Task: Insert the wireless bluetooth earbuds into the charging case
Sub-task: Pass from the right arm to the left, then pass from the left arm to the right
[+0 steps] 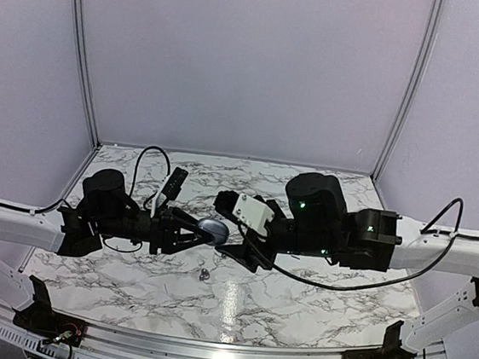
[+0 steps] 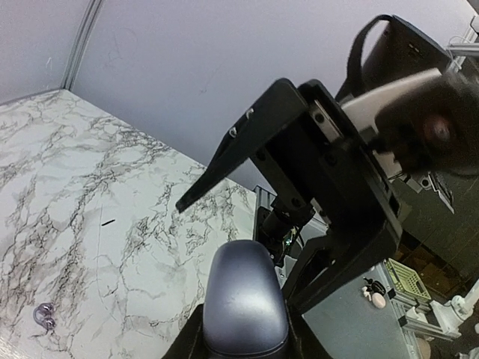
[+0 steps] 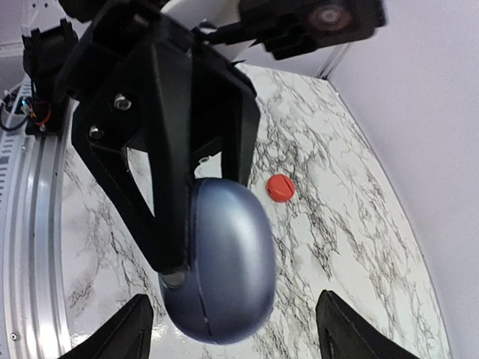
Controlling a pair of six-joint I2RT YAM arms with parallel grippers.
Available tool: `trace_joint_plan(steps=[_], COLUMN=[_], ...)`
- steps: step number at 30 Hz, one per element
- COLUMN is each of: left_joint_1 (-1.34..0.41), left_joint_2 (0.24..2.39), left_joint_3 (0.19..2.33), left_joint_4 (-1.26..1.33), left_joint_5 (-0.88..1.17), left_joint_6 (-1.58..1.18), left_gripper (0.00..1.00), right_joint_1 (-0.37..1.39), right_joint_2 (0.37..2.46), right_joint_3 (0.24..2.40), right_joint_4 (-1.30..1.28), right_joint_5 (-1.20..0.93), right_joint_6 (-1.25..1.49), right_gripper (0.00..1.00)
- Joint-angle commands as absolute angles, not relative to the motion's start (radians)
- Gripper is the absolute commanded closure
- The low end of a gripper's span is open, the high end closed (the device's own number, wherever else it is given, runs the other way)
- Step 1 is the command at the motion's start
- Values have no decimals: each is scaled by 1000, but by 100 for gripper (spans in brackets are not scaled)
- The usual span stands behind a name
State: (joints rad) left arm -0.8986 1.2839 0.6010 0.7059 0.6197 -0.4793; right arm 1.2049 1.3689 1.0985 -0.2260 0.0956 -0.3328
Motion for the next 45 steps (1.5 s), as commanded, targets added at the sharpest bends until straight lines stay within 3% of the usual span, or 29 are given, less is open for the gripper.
trace_joint_plan(steps=[1,12,29,45], left_joint_1=[-904,-931,-965,-975], left_joint_2=[1223,1127,1067,1078], left_joint_3=[562,522,485,488], left_joint_4=[736,734,720,698], left_joint_5=[616,585,532,488], left_joint_6=[-347,-204,-81,-67], left_gripper=[85,86,89,89], right_joint_1=[1141,1096,1073,1073], right_joint_2=[1306,1364,1445,1462], right_joint_3=[1115,1190,1228,1246], right_joint_4=[-187,-229,-250,-242], right_joint_5=[-100,-433,-577,-592], right_joint_6=[-246,-185,-142,-142], right_gripper=[24,40,60,61])
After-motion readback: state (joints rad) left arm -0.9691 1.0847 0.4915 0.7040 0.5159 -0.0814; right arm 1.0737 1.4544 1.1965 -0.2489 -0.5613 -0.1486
